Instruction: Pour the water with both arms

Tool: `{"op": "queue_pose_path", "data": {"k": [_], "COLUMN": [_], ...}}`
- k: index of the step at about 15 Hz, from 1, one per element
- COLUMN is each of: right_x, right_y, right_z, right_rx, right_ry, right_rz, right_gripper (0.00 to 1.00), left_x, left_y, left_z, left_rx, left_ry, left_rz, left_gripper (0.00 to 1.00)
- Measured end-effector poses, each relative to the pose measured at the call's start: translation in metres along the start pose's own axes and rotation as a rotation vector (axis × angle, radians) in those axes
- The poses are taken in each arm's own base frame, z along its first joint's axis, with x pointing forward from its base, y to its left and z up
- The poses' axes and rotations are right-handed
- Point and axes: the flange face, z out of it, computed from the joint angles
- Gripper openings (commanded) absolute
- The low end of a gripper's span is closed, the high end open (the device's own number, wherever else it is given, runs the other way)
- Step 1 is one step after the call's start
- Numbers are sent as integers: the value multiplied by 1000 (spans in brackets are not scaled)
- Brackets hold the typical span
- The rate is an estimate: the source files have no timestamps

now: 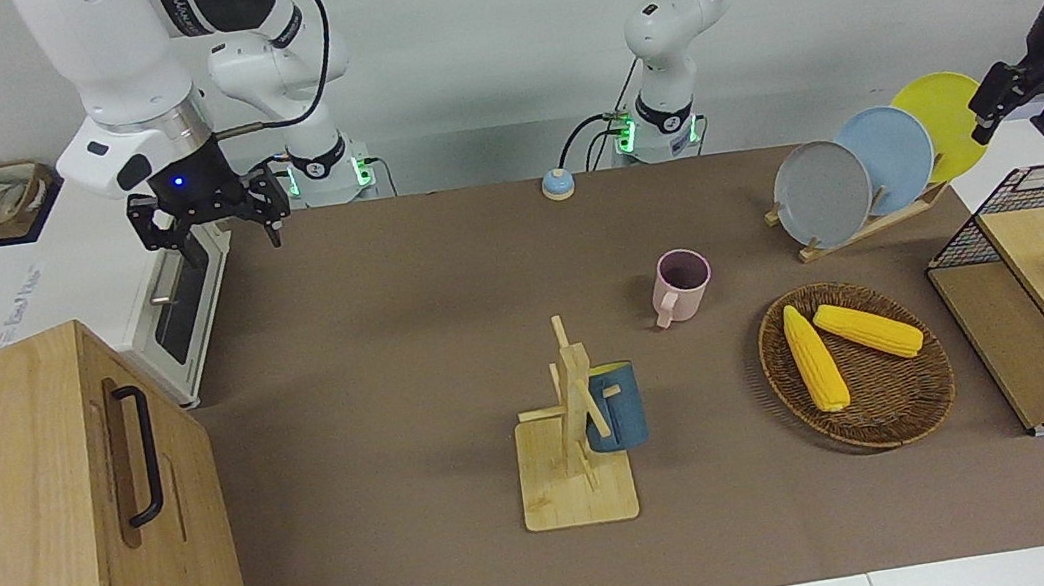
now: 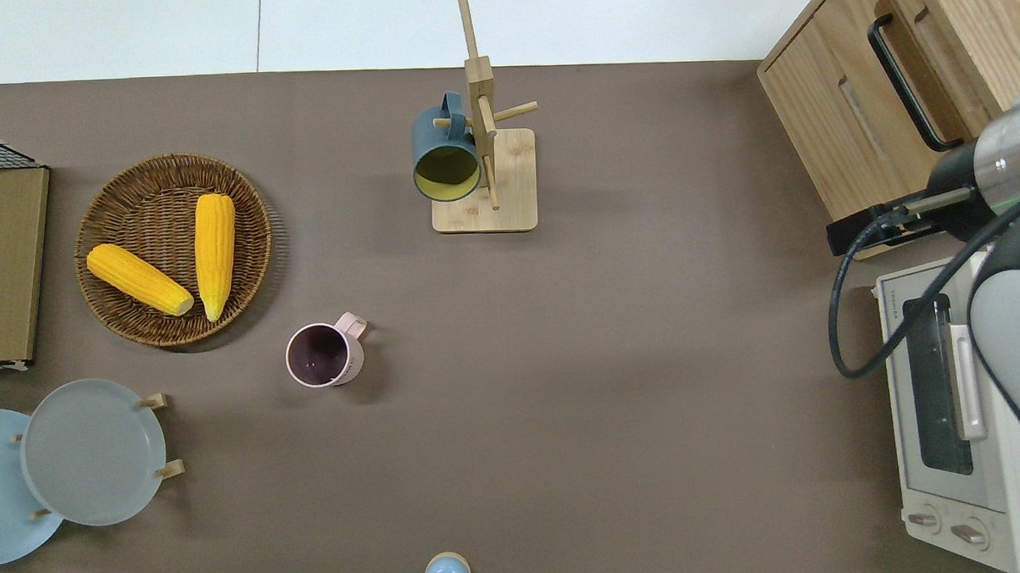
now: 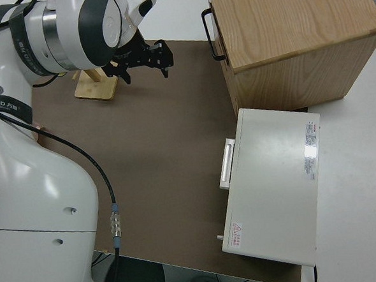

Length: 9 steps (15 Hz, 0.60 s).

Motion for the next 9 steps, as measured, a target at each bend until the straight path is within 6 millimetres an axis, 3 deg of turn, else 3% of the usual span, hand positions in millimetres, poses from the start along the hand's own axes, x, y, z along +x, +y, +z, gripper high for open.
{"op": "queue_pose_path", "data": {"k": [5,9], "right_x": [0,0], "right_y": [0,0], "right_z": [0,0], "right_rx": [0,0], "right_ry": [0,0], "right_rz": [0,0], "right_gripper": [987,987], "left_x": [11,19], "left_y": [54,127], "left_z": [2,5], "left_rx": [-16,-18], "left_ry": [-20,-37], "left_rz": [26,53], "left_gripper": [1000,1000]}}
